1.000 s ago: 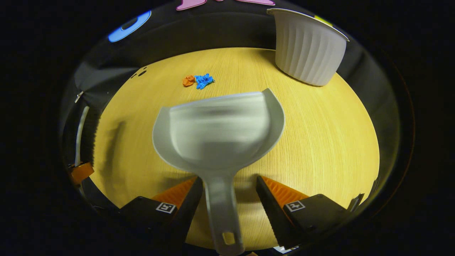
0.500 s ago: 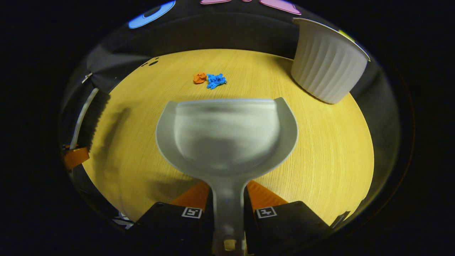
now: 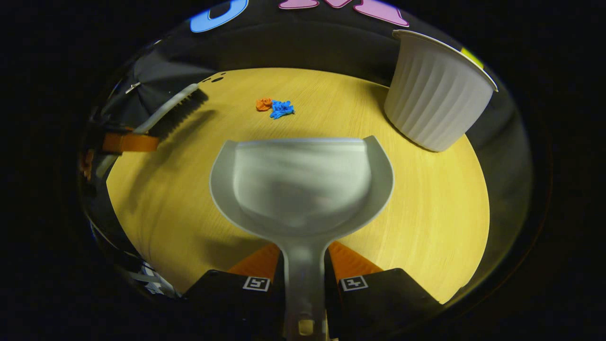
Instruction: Pick up the small broom and dustpan from the desktop, sweep the trash into the dustpan with the broom, and then empty the trash into the garbage bin.
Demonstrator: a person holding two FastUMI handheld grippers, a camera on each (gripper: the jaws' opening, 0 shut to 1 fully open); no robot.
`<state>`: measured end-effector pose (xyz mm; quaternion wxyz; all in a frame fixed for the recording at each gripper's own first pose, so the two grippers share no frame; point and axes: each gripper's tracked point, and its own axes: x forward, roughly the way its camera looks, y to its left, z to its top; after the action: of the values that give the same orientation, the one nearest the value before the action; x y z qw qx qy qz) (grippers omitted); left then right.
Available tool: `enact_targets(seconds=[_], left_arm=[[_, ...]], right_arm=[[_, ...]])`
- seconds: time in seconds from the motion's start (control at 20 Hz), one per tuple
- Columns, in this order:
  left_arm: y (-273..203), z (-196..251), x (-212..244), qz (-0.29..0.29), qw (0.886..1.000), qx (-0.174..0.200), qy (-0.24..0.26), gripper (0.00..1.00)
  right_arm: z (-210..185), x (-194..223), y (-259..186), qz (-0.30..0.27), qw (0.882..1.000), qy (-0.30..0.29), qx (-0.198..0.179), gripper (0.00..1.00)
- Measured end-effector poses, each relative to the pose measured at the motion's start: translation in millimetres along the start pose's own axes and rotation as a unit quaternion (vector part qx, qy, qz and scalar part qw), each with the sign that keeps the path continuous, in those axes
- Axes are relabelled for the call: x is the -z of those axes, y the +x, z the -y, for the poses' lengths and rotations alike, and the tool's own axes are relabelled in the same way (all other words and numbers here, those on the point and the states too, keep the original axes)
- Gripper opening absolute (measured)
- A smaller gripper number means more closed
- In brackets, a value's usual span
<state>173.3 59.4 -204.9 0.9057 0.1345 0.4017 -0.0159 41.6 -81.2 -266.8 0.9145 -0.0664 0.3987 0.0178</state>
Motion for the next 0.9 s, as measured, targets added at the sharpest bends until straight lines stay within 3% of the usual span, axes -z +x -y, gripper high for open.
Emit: enact_targets(seconds=[0.2, 0.35, 0.65, 0.75, 0.9], left_arm=[[40.4, 1.2, -38.6, -0.021, 0.997, 0.003, 0.072, 0.27], [66.0, 8.7, -59.7, -0.035, 0.989, 0.007, 0.146, 0.27], [105.1, 25.1, -116.7, -0.025, 0.957, 0.015, 0.288, 0.25], [112.8, 35.9, -128.2, -0.02, 0.942, 0.041, 0.332, 0.29], [112.4, 51.8, -127.8, -0.029, 0.926, 0.078, 0.368, 0.27]], right_arm=[[13.5, 6.6, -5.0, -0.002, 1.0, -0.014, -0.01, 0.39], [14.5, 13.0, -7.5, -0.007, 0.999, -0.026, -0.023, 0.39], [15.1, 21.3, -6.9, -0.015, 0.997, -0.048, -0.052, 0.39], [18.9, 21.3, -5.9, -0.018, 0.997, -0.053, -0.057, 0.39], [22.5, 19.8, -3.2, -0.021, 0.996, -0.058, -0.064, 0.39]])
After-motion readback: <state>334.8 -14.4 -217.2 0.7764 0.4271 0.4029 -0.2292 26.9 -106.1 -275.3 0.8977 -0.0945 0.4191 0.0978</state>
